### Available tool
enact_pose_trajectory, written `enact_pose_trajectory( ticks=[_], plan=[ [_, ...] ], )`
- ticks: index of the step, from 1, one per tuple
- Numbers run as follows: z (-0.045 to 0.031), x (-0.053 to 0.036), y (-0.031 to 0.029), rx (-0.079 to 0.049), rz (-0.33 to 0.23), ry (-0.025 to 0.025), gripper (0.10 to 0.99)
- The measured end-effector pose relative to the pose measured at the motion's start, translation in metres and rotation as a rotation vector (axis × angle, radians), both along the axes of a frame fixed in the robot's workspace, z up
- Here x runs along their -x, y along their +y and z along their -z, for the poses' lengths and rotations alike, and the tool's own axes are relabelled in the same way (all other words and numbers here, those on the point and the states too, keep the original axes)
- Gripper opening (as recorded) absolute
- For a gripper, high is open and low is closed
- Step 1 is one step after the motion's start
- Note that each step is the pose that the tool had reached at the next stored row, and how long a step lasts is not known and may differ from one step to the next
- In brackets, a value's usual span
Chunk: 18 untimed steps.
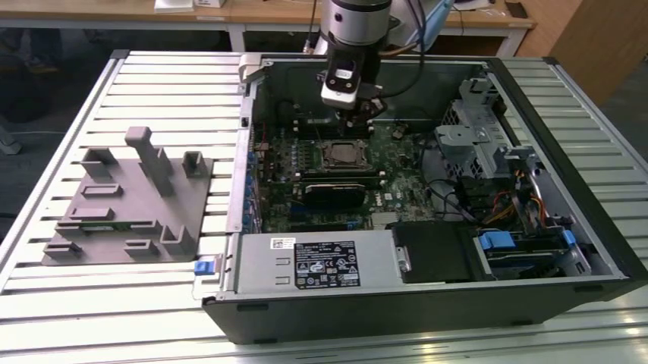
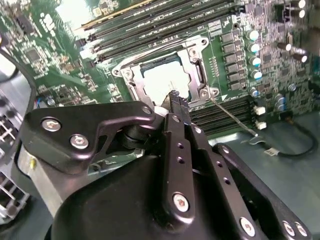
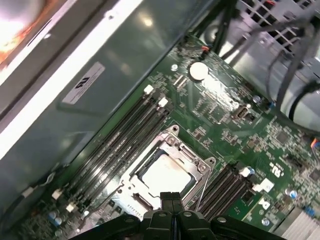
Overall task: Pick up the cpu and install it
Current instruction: 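Install the first cpu locking lever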
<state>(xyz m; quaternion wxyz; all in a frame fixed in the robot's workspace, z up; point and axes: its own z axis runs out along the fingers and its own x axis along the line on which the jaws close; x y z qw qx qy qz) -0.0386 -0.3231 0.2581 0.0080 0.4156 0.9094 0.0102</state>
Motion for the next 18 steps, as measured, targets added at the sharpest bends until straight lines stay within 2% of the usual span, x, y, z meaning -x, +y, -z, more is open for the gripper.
enact_pose_trajectory(
  ticks=[18],
  plan=[
    [0.0003,0.0000,0.0000,0.000,-0.319,0.0000,0.106]
  ],
)
